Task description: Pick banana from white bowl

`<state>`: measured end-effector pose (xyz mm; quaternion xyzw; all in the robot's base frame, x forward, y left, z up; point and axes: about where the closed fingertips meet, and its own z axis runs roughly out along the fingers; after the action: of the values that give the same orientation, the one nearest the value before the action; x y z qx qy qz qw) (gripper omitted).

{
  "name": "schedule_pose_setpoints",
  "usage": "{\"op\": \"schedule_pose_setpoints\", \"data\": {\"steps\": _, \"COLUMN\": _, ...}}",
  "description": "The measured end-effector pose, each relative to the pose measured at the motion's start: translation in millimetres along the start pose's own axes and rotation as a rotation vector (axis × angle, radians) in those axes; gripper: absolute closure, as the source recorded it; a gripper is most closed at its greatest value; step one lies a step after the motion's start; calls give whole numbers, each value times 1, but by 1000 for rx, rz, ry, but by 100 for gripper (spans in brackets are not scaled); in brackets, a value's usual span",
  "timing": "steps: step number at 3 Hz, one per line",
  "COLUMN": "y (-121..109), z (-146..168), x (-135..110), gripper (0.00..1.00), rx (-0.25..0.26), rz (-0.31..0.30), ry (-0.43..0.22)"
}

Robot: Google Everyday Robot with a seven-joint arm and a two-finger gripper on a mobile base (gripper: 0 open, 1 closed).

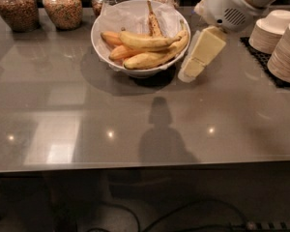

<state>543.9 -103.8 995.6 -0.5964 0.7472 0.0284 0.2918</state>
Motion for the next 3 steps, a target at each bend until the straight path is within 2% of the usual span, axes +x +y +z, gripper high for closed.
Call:
{"op": "schedule_pose_setpoints", "data": {"steps": 1, "y": -16, "z": 36, "x": -28, "gripper": 0, "rx": 14, "rz": 11, "ry": -48}}
{"op": "schedule_pose_setpoints", "data": {"steps": 2, "y": -40, "z": 59, "x": -64, "gripper": 0, "rx": 71, "rz": 1, "ry": -138}}
{"op": "schedule_pose_setpoints", "data": {"steps": 3, "y": -40, "z": 59, "x": -65, "gripper": 0, "rx": 71, "rz": 1, "ry": -138}}
